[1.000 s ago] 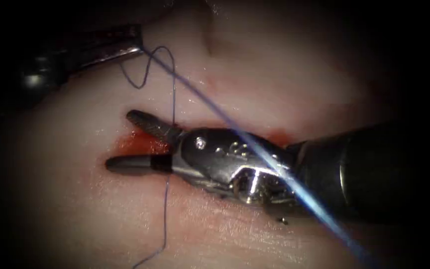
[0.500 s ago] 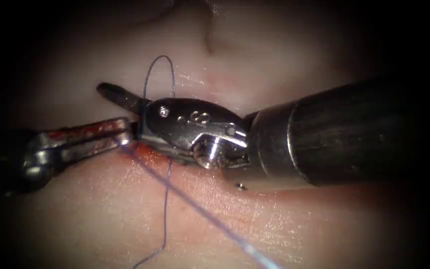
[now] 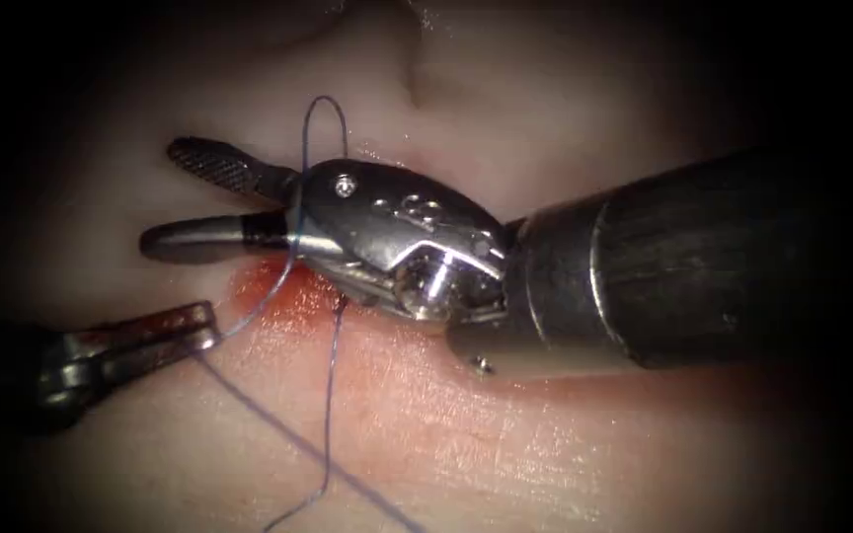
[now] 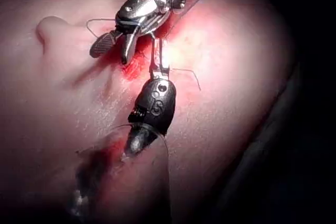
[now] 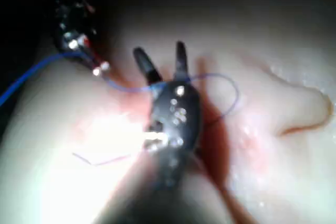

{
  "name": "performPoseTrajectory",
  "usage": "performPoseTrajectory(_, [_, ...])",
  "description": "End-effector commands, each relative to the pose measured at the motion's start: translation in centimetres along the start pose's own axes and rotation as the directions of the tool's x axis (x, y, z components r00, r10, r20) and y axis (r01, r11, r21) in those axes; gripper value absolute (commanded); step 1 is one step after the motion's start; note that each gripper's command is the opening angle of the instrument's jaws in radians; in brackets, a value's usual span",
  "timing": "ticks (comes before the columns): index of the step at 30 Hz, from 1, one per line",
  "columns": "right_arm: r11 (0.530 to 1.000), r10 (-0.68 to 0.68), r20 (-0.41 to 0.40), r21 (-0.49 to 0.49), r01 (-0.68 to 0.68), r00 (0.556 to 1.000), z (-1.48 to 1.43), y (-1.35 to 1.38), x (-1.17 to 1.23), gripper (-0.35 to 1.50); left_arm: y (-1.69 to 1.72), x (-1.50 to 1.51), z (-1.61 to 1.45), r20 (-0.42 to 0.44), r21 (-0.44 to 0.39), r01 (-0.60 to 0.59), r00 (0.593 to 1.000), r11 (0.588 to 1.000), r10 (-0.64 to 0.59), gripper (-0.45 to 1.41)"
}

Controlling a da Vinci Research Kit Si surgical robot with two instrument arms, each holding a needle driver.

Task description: Wound Closure

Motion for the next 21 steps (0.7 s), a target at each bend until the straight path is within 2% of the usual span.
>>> performPoseTrajectory(1, [1.000,0.005,-0.004,0.005,-0.005,1.000,0.03,-0.05,-0.08,0.47,0.06,-0.08,0.03,0.001,0.001,0.003,1.000,1.000,-0.003,-0.45])
performPoseTrajectory(11, [0.994,0.027,-0.055,0.105,-0.021,0.998,-0.13,-0.13,0.11,0.41,-0.06,-0.28,0.00,0.002,0.007,-0.007,1.000,1.000,0.007,-0.45])
performPoseTrajectory(12, [0.986,0.030,-0.049,0.165,-0.021,0.998,-0.17,-0.14,0.11,0.39,-0.10,-0.35,0.00,0.005,0.006,-0.007,1.000,1.000,0.007,-0.45])
performPoseTrajectory(13, [0.986,0.030,-0.049,0.165,-0.021,0.998,-0.17,-0.14,0.11,0.39,-0.10,-0.35,0.00,0.005,0.006,-0.007,1.000,1.000,0.007,-0.45])
performPoseTrajectory(16, [0.969,0.036,-0.040,0.245,-0.025,0.999,-0.21,-0.15,0.11,0.32,-0.16,-0.44,-0.01,0.010,0.004,-0.002,1.000,1.000,0.001,-0.45])
performPoseTrajectory(21, [0.932,0.012,0.027,0.363,-0.021,1.000,-0.24,-0.13,0.13,0.19,-0.20,-0.49,-0.01,0.015,0.002,0.000,1.000,1.000,0.000,-0.45])
